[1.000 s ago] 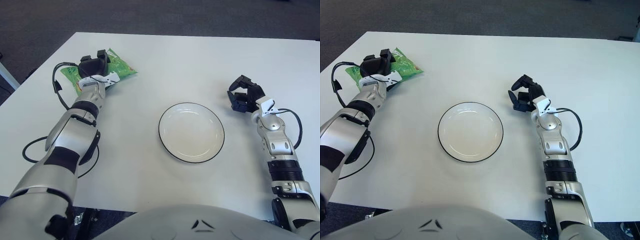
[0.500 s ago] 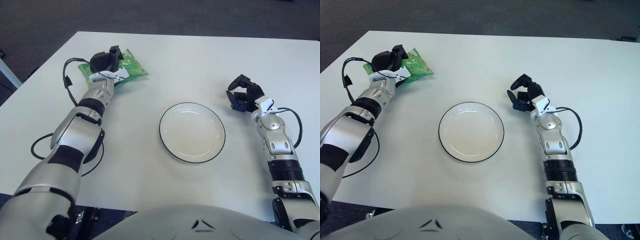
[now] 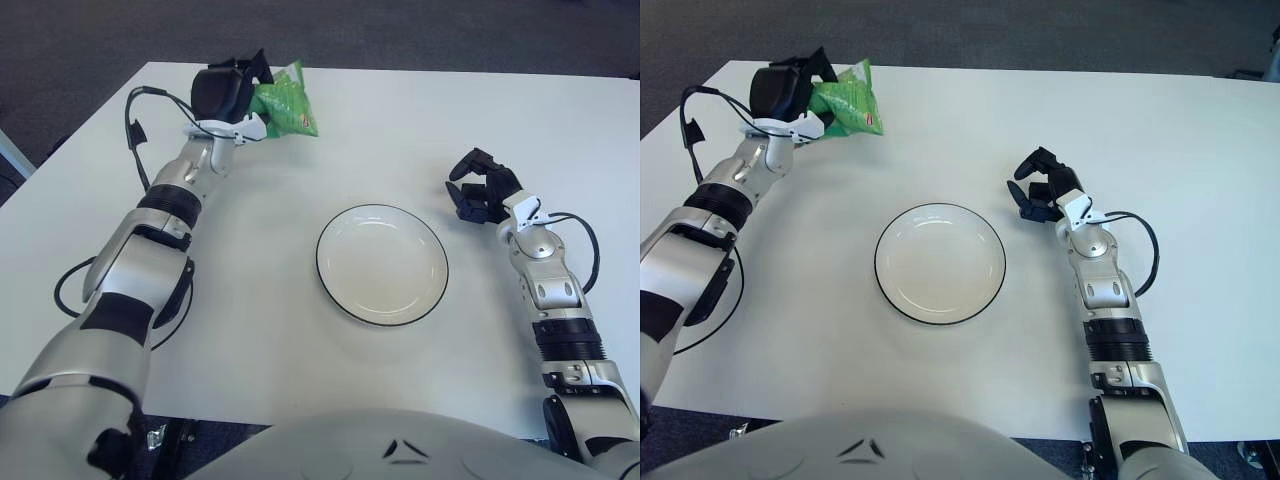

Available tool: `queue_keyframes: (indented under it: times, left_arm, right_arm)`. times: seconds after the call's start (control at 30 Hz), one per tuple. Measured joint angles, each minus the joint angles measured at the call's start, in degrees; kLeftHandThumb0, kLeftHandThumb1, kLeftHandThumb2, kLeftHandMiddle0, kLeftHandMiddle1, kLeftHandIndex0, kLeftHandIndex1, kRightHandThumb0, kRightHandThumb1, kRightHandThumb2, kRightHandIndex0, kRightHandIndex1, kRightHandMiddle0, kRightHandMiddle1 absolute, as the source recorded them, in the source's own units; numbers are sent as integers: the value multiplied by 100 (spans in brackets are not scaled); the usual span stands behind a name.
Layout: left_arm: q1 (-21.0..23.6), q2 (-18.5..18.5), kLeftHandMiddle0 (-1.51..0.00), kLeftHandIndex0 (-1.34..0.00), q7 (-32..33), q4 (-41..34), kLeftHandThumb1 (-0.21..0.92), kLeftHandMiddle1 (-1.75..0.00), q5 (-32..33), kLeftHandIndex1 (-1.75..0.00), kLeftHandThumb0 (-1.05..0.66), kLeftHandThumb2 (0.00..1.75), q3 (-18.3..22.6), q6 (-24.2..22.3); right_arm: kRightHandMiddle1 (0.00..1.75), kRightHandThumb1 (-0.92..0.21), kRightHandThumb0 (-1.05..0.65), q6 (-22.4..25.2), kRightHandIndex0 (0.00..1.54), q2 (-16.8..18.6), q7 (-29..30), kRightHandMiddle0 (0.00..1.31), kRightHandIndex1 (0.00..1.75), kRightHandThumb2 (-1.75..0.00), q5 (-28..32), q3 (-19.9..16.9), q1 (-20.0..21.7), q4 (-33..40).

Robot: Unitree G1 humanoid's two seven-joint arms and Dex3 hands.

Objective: Put the snack into the plate.

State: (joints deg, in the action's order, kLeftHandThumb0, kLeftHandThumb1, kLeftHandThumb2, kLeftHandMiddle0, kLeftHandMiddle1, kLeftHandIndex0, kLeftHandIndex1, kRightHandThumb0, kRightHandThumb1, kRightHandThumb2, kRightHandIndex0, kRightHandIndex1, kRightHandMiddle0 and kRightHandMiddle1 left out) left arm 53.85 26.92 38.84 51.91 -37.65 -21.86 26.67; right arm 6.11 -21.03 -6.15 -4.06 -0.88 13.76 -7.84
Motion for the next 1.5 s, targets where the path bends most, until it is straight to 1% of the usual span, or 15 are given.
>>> queue_keyframes:
  times: [0.17,0.43,0.53,0.63,0.73,0.9,1.07,1.23,1.3,1.4,1.5]
  left_arm:
    - [-267,42,-89,-67,-60,-588,-6,-173,42,-175,0,175,103,350]
    - [-845,124,-89,-67,-552,-1562,-6,-173,141,-175,0,174,388,500]
    - [-983,146,-90,-67,-612,-1831,-6,-172,128,-175,0,174,476,572]
    - [-1128,172,-90,-67,-626,-2121,-6,-171,126,-175,0,173,579,754]
    - [-1220,185,-91,-67,-642,-2284,-6,-170,148,-175,0,173,642,1055]
    - [-1409,170,-91,-68,-921,-2554,-7,-169,394,-175,0,174,741,1520]
    - [-1710,99,-91,-67,-1385,-2891,-7,-168,804,-175,0,173,801,1873]
    - [-2008,-36,-91,-67,-1783,-3166,-6,-168,952,-175,0,173,798,2247]
    - [-2049,-90,-91,-67,-1889,-3242,-6,-168,921,-175,0,173,793,2372]
    - [-2050,-146,-89,-65,-2062,-3362,-4,-168,853,-175,0,170,782,2603]
    - [-1984,-141,-88,-63,-2234,-3364,-2,-168,786,-175,0,168,740,3062]
  right_arm:
    - [175,-66,-39,22,98,0,1,36,175,-88,-12,4,4,0]
    - [175,-67,-39,25,97,1,2,35,175,-88,-18,8,8,5]
    - [175,-67,-39,25,98,0,2,35,175,-88,-18,7,11,6]
    - [175,-67,-39,25,98,0,2,36,175,-88,-16,6,14,5]
    - [175,-66,-39,26,99,0,2,36,175,-88,-16,2,9,4]
    - [175,-66,-40,41,99,-1,1,36,175,-89,-16,3,9,5]
    - [175,-66,-39,55,99,-1,2,36,175,-89,-17,4,11,6]
    - [175,-65,-40,80,102,-5,1,36,175,-89,-17,5,18,7]
    - [175,-64,-40,87,102,-8,1,37,175,-90,-17,5,20,7]
    - [175,-64,-40,91,103,-10,-1,37,175,-92,-17,9,25,7]
    - [175,-63,-40,93,103,-11,-8,38,175,-92,-18,11,28,2]
